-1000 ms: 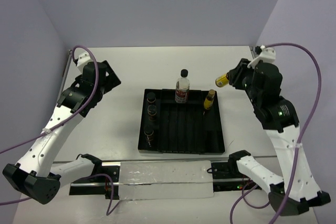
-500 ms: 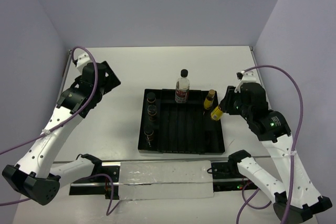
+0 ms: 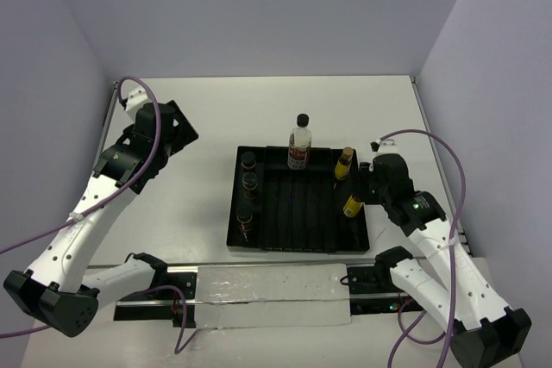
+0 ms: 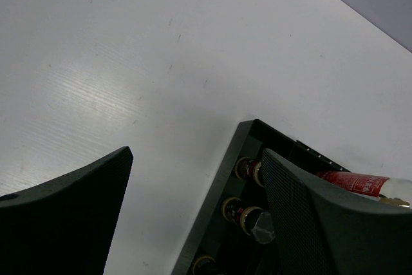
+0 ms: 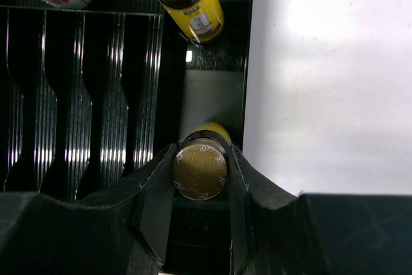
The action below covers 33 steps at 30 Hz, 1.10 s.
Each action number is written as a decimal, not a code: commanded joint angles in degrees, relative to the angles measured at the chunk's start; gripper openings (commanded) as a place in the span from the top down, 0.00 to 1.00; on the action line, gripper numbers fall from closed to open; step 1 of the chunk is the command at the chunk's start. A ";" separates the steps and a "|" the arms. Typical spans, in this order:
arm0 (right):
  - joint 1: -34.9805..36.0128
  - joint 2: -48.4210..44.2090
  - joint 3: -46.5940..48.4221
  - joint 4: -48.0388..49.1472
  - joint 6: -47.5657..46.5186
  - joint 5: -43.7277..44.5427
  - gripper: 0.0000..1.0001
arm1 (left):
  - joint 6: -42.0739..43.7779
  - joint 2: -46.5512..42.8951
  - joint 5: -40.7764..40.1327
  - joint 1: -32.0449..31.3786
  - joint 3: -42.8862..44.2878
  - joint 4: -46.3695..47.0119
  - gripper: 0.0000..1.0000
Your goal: Organize the condiment bottles
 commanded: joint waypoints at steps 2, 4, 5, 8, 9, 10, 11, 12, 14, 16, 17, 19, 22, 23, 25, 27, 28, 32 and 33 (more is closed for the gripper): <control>0.22 -0.04 -1.01 9.96 0.09 0.49 0.91 | -0.22 0.31 0.06 0.31 -0.17 1.83 0.11; 0.32 0.11 -1.68 10.55 0.09 0.34 0.91 | -0.23 0.45 0.17 0.31 -0.16 1.94 0.11; 0.36 0.05 -2.17 10.91 0.09 0.28 0.91 | -0.27 0.52 0.14 0.31 -0.13 1.91 0.11; 0.40 -0.36 -4.12 11.94 0.09 0.19 0.91 | -0.22 0.55 -0.13 0.35 0.06 1.62 0.11; 0.43 -0.49 -4.69 12.18 0.09 0.16 0.91 | -0.22 0.48 -0.23 0.31 0.09 1.49 0.11; 0.49 -0.65 -5.29 12.45 0.09 0.10 0.91 | -0.22 0.43 -0.34 0.31 0.09 1.43 0.11; 0.49 -0.79 -5.98 12.72 0.09 -0.31 0.91 | -0.22 0.43 -0.55 0.31 0.09 1.36 0.11; 0.45 -0.83 -6.51 12.84 0.09 -0.73 0.90 | -0.22 0.50 -0.77 0.31 0.16 1.20 0.11; 0.48 -0.75 -7.05 12.97 0.09 -1.52 0.86 | -0.30 0.76 -1.04 0.31 0.42 0.91 0.11; 0.56 -0.89 -7.73 13.23 0.09 -2.24 0.69 | -0.38 0.85 -0.97 0.31 0.62 0.96 0.11; 0.58 -0.92 -7.76 13.24 0.09 -2.34 0.67 | -0.40 0.87 -0.96 0.31 0.69 0.99 0.11; 0.58 -0.83 -7.57 13.06 0.09 -2.36 0.40 | -0.26 1.00 -0.51 0.35 0.88 1.21 0.11; 0.49 -0.48 -6.97 12.98 0.09 -2.45 0.25 | -0.22 1.04 -0.17 0.31 1.32 1.43 0.11; 0.57 -0.39 -6.88 12.98 0.09 -2.62 0.24 | -0.22 1.13 -0.17 0.31 1.32 1.34 0.11; 0.61 -0.01 -6.38 12.98 0.09 -2.59 0.20 | -0.19 1.10 -0.25 0.40 1.41 1.25 0.11; 0.60 0.09 -6.09 12.93 0.09 -2.51 0.17 | -0.13 1.04 -0.17 0.31 1.28 1.36 0.11; 0.66 0.22 -5.83 12.81 0.09 -2.45 0.15 | -0.13 1.04 -0.17 0.31 1.15 1.43 0.11; 0.66 0.84 -4.33 12.19 0.09 -2.62 0.09 | 0.02 1.22 0.08 0.31 0.99 1.65 0.11; 0.66 1.18 -2.68 11.62 0.09 -2.79 0.08 | 0.04 1.33 0.15 0.31 0.97 1.69 0.11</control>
